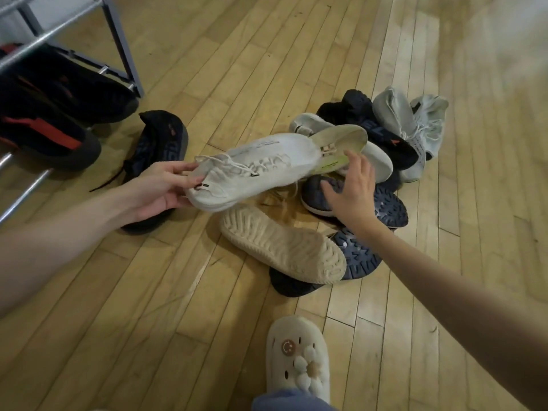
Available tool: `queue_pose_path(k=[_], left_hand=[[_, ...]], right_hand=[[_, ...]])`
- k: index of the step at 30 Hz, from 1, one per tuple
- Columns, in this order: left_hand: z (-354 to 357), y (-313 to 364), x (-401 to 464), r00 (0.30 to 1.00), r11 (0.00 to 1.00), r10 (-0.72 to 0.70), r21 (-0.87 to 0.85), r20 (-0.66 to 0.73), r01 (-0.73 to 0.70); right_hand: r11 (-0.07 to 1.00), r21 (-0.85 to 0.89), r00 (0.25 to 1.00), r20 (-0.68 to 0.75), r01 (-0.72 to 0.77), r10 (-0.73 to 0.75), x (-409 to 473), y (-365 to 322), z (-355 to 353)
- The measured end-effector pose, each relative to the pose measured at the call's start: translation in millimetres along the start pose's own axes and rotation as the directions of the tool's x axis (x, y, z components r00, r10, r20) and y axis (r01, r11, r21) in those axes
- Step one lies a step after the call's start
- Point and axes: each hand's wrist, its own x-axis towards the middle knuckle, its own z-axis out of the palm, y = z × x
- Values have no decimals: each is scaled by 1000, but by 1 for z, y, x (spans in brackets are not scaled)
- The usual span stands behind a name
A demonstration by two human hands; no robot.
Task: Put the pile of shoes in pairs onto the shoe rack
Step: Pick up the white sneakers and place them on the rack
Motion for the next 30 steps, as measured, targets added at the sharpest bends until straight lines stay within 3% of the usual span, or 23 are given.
queue_pose_path(k=[3,6,8,12,16,20,23,25,30], left_hand=[[11,1,7,996,999,-29,-47,-82,26],[21,1,14,995,994,-39,-106,-92,29],[26,2,17,996,991,-40,-132,-85,28],[31,5,21,996,990,-33,-141,-85,20],[29,11,20,997,989,-10,-150,-81,-3],[25,15,17,997,985,1,-175,-73,-14],[26,18,16,997,983,6,-184,-75,-20],[27,21,14,997,981,8,-192,-76,-22],[24,30,8,993,969,43,-237,-108,-68]], right_hand=[[947,54,947,-49,-316,318,13,26,0],[813,200,830,3,-547,558,31,45,-4],[729,271,770,83,-628,633,45,52,-5],[623,194,649,119,-758,751,75,63,-12],[598,208,630,151,-774,762,85,80,-19],[603,272,638,60,-750,767,81,81,-17],[630,412,712,70,-658,698,73,59,-21],[657,456,737,-5,-600,676,66,44,-24],[647,622,734,-164,-441,659,66,17,-36]])
